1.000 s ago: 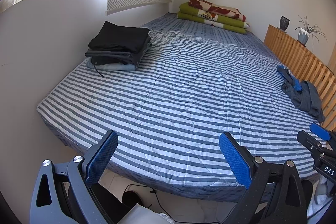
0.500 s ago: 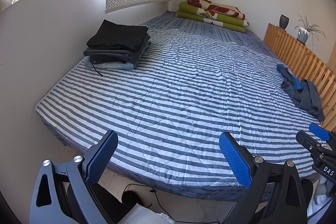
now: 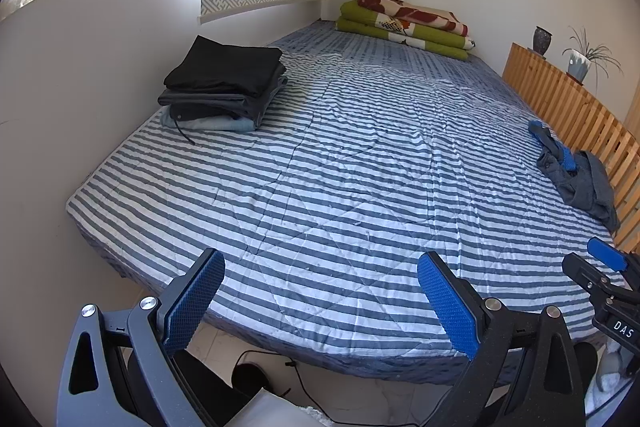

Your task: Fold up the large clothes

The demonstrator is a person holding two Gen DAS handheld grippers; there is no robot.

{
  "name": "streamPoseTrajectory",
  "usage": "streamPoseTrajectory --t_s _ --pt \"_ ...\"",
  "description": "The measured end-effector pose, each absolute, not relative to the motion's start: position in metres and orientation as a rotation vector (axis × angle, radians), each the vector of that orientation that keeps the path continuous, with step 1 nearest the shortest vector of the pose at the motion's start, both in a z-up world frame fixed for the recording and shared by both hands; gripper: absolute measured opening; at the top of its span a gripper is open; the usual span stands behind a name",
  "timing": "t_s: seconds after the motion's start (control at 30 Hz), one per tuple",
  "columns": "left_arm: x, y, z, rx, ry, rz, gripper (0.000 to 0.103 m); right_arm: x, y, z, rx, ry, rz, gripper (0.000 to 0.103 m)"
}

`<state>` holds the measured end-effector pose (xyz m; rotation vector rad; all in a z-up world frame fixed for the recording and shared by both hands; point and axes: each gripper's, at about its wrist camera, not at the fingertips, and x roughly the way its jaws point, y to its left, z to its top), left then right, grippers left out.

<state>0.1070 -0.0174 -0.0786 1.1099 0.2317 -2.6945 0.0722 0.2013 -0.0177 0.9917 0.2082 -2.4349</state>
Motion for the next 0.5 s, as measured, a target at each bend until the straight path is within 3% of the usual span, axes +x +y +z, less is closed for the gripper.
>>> streamPoseTrajectory --t_s 0.5 --pt "0.096 -0.017 -0.086 1.130 0.219 -2.694 0.099 0.064 0.198 -0.024 1.021 0.213 -2.425 0.070"
